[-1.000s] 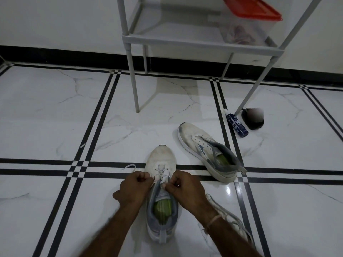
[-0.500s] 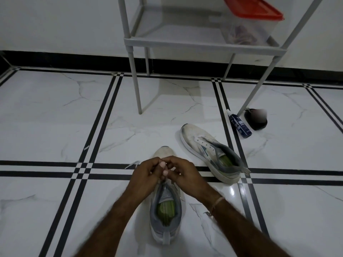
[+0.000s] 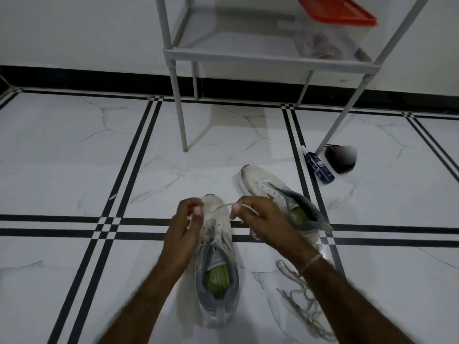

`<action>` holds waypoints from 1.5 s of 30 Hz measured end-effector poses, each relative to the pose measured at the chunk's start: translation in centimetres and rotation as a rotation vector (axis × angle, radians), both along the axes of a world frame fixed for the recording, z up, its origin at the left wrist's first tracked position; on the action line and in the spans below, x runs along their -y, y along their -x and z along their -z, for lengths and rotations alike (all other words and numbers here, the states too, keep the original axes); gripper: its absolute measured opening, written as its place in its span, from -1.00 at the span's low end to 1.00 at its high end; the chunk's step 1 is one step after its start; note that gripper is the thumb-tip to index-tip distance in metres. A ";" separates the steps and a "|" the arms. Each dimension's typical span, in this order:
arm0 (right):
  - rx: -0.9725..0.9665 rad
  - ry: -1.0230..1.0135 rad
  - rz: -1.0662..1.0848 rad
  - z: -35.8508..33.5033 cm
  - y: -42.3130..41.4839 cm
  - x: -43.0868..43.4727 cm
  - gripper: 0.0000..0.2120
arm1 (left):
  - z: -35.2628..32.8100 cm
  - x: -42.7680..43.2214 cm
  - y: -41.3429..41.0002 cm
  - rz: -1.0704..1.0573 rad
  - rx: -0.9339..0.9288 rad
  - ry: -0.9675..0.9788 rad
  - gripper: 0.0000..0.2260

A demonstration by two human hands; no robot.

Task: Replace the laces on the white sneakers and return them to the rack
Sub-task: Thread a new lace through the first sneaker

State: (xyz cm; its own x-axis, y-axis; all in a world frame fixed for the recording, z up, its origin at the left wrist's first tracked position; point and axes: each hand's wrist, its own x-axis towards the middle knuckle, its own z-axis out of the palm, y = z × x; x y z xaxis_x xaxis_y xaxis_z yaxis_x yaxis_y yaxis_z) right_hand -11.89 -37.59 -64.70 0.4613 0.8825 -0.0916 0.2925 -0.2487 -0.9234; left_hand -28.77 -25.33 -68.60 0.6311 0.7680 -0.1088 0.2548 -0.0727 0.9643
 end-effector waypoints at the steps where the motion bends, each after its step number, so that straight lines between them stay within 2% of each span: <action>1: 0.031 0.026 -0.023 0.4 0.4 -0.4 -0.72 | -0.8 0.4 -1.0 0.091 0.016 0.004 -0.68; 4: 0.074 0.033 -0.057 1.0 0.9 -1.2 -0.72 | -1.3 0.2 -2.3 0.214 -0.018 -0.088 -0.75; 8: -0.053 0.002 0.024 0.3 -0.3 0.2 -0.70 | 0.4 -3.1 -0.3 -0.014 -0.102 -0.130 -0.66; 10: -0.053 0.012 0.027 0.3 -0.5 0.9 -0.72 | 1.6 -4.3 1.3 -0.115 -0.263 -0.323 -0.68; 11: -0.042 0.022 0.019 0.5 -0.4 0.8 -0.73 | 1.7 -4.2 1.6 -0.134 -0.284 -0.397 -0.72; 12: -0.050 0.034 0.003 0.5 0.0 0.5 -0.73 | 1.4 -3.6 1.4 -0.105 -0.253 -0.404 -0.73; 14: -0.013 0.041 -0.052 0.6 0.9 -0.3 -0.74 | 0.2 -1.5 -0.2 0.084 -0.145 -0.257 -0.62; 16: 0.052 0.006 -0.083 1.0 1.4 -0.9 -0.77 | -1.0 0.2 -1.9 0.248 -0.095 -0.144 -0.69; 18: 0.043 -0.011 -0.052 1.4 1.4 -0.9 -0.79 | -1.6 0.1 -2.5 0.222 -0.085 -0.173 -0.82; 23: -0.018 0.001 0.063 2.5 1.2 -0.2 -0.86 | -0.6 -2.0 -0.7 0.153 -0.160 -0.268 -0.77; 26: -0.205 0.038 0.095 3.4 1.3 0.2 -0.83 | 0.3 -2.5 0.3 0.077 -0.283 -0.280 -0.73; 29: -0.265 0.012 0.151 3.4 1.9 0.3 -0.98 | 1.0 -2.1 0.4 0.071 -0.400 -0.492 -0.63; 30: -0.255 -0.005 0.166 3.4 2.1 0.2 -0.95 | 1.1 -1.7 0.0 0.101 -0.386 -0.555 -0.61; 32: -0.260 -0.024 0.151 3.6 2.3 0.0 -0.94 | 0.7 -0.8 -1.1 0.185 -0.295 -0.490 -0.65; 34: -0.349 -0.053 0.141 3.6 2.3 -0.1 -0.89 | 0.0 -0.2 -1.6 0.199 -0.175 -0.323 -0.83; 36: -0.399 -0.070 0.171 3.6 2.4 0.0 -0.93 | -0.5 -0.1 -1.6 0.184 -0.111 -0.234 -0.96; 40: -0.296 -0.058 0.204 4.1 2.6 0.0 -0.94 | -0.3 0.1 -1.2 0.229 -0.076 -0.119 -0.96; 42: -0.322 -0.054 0.176 4.4 2.7 -0.1 -0.90 | -0.1 0.2 -1.0 0.182 -0.057 -0.048 -0.95; 45: -0.390 -0.064 0.228 4.6 3.1 -0.1 -0.95 | 0.2 0.2 -0.8 0.104 -0.072 -0.041 -0.94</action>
State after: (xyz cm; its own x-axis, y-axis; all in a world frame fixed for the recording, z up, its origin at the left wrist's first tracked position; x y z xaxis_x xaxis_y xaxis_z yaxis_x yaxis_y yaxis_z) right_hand -15.03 -37.47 -69.29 0.5862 0.7721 -0.2453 -0.1356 -0.2050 -0.9693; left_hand -28.02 -25.55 -68.82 0.6989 0.7038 -0.1270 0.3126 -0.1409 0.9394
